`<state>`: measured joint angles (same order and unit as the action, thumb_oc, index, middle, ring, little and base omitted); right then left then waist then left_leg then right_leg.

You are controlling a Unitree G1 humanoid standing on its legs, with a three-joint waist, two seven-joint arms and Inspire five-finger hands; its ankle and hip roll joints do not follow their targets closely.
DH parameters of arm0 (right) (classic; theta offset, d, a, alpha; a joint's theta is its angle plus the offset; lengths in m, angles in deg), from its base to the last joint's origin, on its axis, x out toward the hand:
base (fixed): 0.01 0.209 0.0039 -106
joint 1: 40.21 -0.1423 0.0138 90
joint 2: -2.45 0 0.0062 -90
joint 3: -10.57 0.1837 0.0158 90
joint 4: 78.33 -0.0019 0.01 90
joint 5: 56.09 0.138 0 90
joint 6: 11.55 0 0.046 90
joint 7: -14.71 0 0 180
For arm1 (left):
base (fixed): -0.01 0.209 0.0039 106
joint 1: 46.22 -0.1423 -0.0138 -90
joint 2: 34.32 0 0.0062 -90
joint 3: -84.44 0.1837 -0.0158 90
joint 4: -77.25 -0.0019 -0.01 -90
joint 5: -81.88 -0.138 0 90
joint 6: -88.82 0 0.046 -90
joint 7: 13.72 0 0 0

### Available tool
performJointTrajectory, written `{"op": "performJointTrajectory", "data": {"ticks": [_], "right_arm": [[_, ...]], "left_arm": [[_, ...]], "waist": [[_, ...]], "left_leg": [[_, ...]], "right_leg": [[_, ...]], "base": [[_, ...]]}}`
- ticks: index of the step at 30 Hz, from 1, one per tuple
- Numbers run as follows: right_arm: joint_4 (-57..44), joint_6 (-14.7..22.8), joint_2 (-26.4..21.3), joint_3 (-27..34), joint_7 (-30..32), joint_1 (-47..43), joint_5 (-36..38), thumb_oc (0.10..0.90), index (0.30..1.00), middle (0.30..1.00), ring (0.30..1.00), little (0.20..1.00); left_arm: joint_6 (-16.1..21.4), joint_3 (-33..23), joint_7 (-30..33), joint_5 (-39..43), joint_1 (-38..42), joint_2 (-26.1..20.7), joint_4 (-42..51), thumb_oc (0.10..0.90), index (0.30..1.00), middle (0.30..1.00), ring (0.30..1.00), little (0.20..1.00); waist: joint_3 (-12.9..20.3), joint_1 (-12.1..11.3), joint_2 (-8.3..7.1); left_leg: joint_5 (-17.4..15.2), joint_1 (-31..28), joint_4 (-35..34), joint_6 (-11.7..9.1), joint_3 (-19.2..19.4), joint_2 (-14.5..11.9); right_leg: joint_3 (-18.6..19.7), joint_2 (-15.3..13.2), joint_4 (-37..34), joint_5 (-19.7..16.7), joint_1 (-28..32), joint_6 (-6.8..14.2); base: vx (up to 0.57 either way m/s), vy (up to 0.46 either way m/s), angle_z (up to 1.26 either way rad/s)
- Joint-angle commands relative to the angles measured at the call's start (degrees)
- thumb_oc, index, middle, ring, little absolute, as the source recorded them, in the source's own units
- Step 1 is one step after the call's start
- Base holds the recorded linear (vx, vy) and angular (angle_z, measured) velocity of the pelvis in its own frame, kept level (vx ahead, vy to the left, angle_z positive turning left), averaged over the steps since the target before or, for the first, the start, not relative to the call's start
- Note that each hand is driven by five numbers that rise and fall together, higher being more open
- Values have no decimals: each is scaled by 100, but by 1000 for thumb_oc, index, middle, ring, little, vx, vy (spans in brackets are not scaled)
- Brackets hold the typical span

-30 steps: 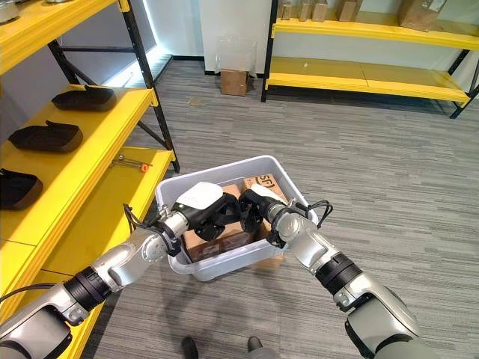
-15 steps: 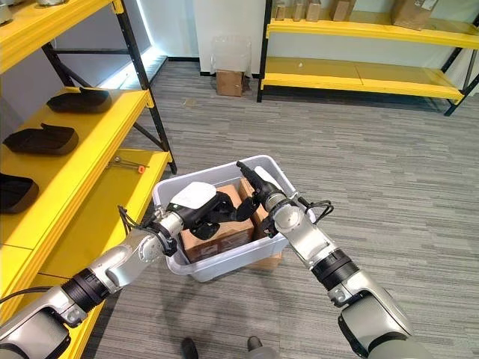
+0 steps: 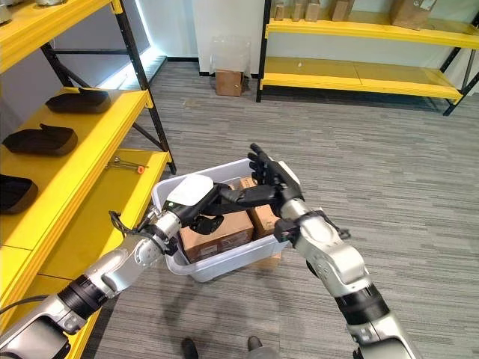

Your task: Move parts from the plastic box to the shelf.

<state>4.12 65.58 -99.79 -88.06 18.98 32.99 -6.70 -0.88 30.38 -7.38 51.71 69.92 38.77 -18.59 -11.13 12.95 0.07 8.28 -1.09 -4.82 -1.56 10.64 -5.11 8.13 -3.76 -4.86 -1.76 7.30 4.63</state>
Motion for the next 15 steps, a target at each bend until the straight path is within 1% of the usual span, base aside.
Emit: {"op": "performJointTrajectory", "data": {"ticks": [1,3,4,6,7,10,12,14,15], "right_arm": [[-1000,1297,296,662,-1278,-279,1741,900,1000,1000,1000,1000],[-950,1390,386,791,-1735,44,2025,900,1000,1000,1000,1000],[-940,1400,387,799,-1775,69,2051,900,1000,1000,1000,1000],[-861,1587,497,876,-2106,326,2390,900,1000,1000,1000,1000],[-816,1723,571,942,-2282,515,2579,900,1000,1000,1000,1000],[-687,1832,679,1101,-2385,856,2685,900,1000,1000,1000,1000],[-585,1729,781,1156,-2416,1016,2607,900,1000,1000,1000,1000],[-457,1647,819,1129,-2265,1125,2479,900,1000,1000,1000,1000],[-231,1555,893,1116,-2293,1227,2348,900,1000,1000,1000,1000]], "left_arm": [[394,-413,621,-167,439,16,-97,400,300,300,300,300],[496,-526,734,-198,395,-28,10,400,300,300,300,300],[493,-534,737,-199,390,-30,20,400,300,300,300,300],[584,-641,900,-111,401,-69,91,400,300,300,300,300],[709,-767,992,-69,406,-92,158,400,300,300,300,300],[872,-1019,1153,91,385,-164,354,400,300,300,300,300],[902,-1200,1164,252,352,-215,542,400,300,300,300,300],[915,-1339,1269,352,328,-244,663,400,300,300,300,300],[895,-1561,1314,617,264,-276,806,400,300,300,300,300]], "waist": [[702,-58,-68],[696,-74,-69],[699,-74,-69],[690,-88,-68],[682,-94,-68],[674,-79,-59],[672,-64,-51],[670,-61,-38],[661,-69,-37]], "left_leg": [[-770,-577,-18,-237,9,-514],[-754,-556,-18,-237,-13,-521],[-751,-553,-18,-237,-19,-522],[-737,-533,-18,-239,-40,-532],[-728,-522,-18,-242,-57,-536],[-716,-527,-18,-243,-91,-534],[-700,-522,-18,-247,-116,-535],[-738,-542,-18,-254,-150,-532],[-676,-518,-18,-255,-185,-538]], "right_leg": [[-329,-55,185,-178,-460,151],[-385,-74,173,-187,-455,161],[-392,-76,174,-186,-454,160],[-455,-91,181,-179,-446,162],[-480,-101,190,-173,-442,161],[-513,-111,180,-167,-411,153],[-542,-120,195,-156,-411,146],[-562,-130,185,-111,-369,142],[-582,-125,201,-124,-382,114]], "base": [[-16,-59,-5],[-20,-47,-1],[-16,-34,4],[-20,-41,6],[-12,-37,10],[-5,-27,8],[-9,-10,2],[0,0,0],[-3,-30,4]]}}
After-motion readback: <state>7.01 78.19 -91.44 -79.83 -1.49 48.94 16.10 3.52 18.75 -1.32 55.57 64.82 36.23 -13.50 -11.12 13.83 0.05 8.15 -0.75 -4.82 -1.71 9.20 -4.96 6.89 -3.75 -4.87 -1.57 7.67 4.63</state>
